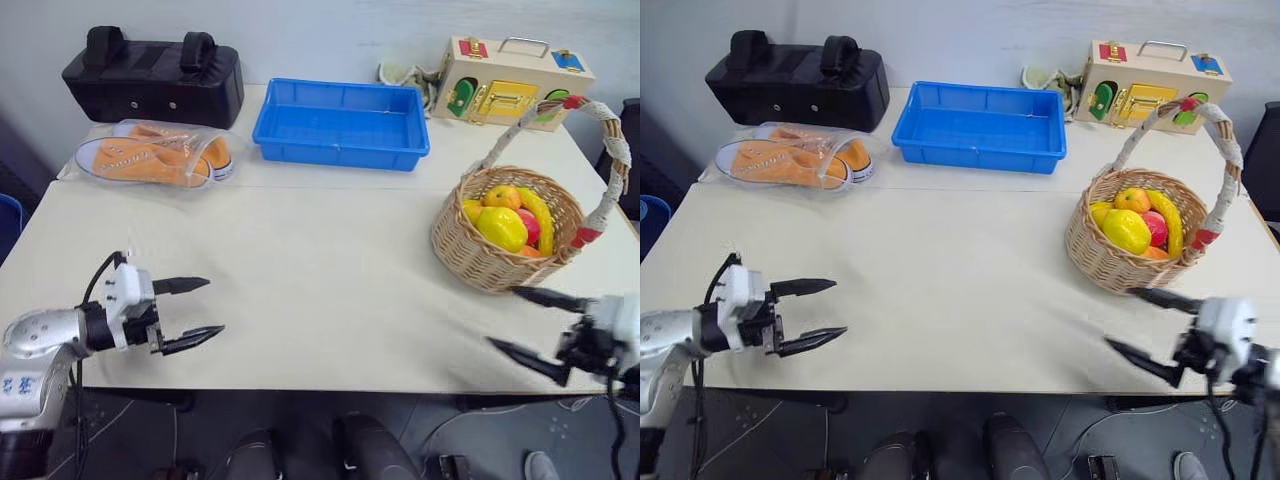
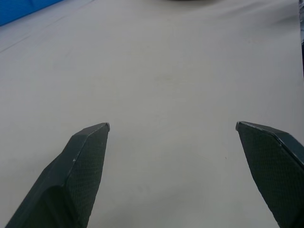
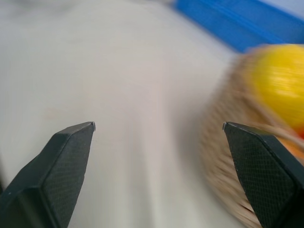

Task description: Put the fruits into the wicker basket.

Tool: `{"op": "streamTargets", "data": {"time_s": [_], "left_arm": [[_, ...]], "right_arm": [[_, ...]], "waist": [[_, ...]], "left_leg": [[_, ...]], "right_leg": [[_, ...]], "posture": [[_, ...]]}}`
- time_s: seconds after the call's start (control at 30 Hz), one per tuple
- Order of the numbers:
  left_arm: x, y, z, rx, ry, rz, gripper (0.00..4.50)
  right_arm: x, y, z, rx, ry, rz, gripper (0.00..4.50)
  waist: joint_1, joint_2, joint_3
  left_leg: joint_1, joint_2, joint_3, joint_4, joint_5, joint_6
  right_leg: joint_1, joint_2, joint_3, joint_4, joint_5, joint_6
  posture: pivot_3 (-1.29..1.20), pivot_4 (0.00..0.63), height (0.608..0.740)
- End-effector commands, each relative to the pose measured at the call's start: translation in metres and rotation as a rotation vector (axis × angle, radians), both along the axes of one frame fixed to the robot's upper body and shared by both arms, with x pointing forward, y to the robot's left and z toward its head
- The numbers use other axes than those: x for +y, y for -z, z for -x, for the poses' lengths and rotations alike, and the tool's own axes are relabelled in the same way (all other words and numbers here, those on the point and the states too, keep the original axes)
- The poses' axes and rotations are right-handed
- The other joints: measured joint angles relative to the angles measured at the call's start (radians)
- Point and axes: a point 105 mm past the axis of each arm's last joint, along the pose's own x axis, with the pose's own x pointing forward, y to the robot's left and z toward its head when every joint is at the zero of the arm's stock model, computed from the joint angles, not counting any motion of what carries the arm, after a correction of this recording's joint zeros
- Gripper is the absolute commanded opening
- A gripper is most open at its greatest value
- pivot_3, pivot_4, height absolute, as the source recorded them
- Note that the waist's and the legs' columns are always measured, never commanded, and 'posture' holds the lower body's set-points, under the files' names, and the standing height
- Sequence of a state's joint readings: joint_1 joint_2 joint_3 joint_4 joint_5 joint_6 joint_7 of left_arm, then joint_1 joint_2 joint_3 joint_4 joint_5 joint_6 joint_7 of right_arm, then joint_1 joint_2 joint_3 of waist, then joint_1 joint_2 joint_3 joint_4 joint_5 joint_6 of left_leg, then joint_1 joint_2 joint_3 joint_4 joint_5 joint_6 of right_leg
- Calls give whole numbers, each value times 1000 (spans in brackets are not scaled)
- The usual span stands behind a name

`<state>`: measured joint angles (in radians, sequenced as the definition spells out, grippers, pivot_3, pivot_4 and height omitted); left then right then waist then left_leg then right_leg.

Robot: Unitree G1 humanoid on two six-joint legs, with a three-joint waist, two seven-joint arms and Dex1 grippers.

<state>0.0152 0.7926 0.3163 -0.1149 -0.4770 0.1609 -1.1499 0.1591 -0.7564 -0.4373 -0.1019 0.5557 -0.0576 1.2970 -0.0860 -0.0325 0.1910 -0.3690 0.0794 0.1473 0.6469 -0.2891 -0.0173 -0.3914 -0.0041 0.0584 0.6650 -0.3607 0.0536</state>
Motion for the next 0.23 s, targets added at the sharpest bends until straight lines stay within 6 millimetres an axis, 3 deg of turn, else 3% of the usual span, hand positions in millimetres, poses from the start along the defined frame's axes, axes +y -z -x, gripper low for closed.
{"op": "streamTargets", "data": {"time_s": [0.03,0.13,0.23], "left_arm": [[-2,-8,12,-85,-38,-18,4500],[-4,-9,18,-91,-65,-7,4500],[-6,-12,17,-137,-87,1,4500]], "right_arm": [[28,2,-21,-81,-107,5,4486],[49,3,-38,-94,-181,-28,4486],[55,8,-47,-82,-218,-36,4486]], "waist": [[1,0,0],[2,0,0],[13,0,0]], "left_leg": [[0,0,0,1,0,0],[0,-1,0,1,0,2],[0,-2,-1,1,0,2]], "right_leg": [[0,0,0,0,0,0],[1,-2,0,0,1,0],[1,-2,-2,-1,1,0]], "posture": [[0,150,740],[0,150,740],[0,150,740]]}}
